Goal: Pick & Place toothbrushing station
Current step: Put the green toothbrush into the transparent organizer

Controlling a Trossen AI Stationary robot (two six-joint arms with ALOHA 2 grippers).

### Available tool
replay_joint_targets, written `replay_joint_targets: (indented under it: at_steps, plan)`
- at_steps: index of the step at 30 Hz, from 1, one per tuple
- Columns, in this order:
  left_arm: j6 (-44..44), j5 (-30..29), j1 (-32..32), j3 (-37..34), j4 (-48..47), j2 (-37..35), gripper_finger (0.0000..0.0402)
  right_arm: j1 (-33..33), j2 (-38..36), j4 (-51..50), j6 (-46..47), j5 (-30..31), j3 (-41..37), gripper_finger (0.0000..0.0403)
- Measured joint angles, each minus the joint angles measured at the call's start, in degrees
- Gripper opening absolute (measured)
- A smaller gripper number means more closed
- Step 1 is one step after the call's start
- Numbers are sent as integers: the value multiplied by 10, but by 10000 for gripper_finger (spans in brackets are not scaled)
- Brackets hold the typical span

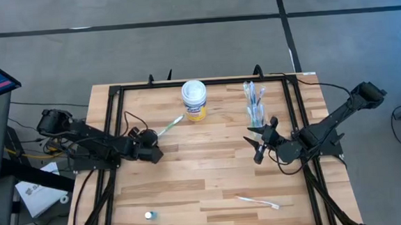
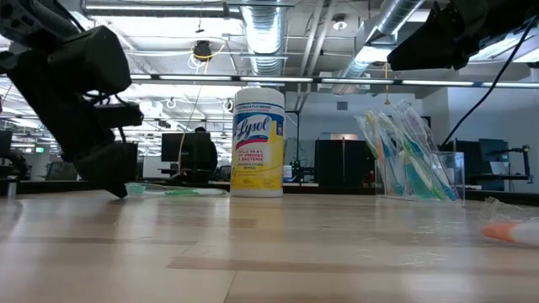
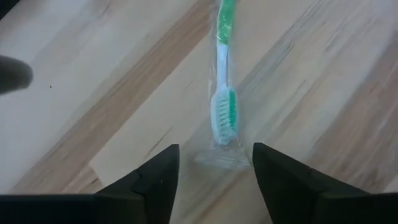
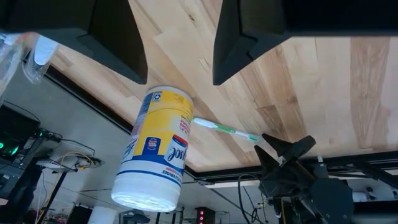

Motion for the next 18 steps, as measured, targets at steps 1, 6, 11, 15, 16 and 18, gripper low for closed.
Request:
replay_joint_targets:
  at_steps: [1,6,11,15,16,18]
  plan:
    - [-5,0,0,-3,3,0,204,0,0,0,0,0,0,172]
    - [-14,-2,0,-15,12,-2,215,0,0,0,0,0,0,168]
    - [-17,-2,0,-23,20,-2,204,0,0,0,0,0,0,170]
    - [-18,11,0,-24,22,-1,174,-4,0,0,0,0,0,168]
    - [-18,15,0,-24,23,-1,164,-4,0,0,0,0,0,167]
    - [-18,20,0,-24,24,-1,143,-4,0,0,0,-1,0,165]
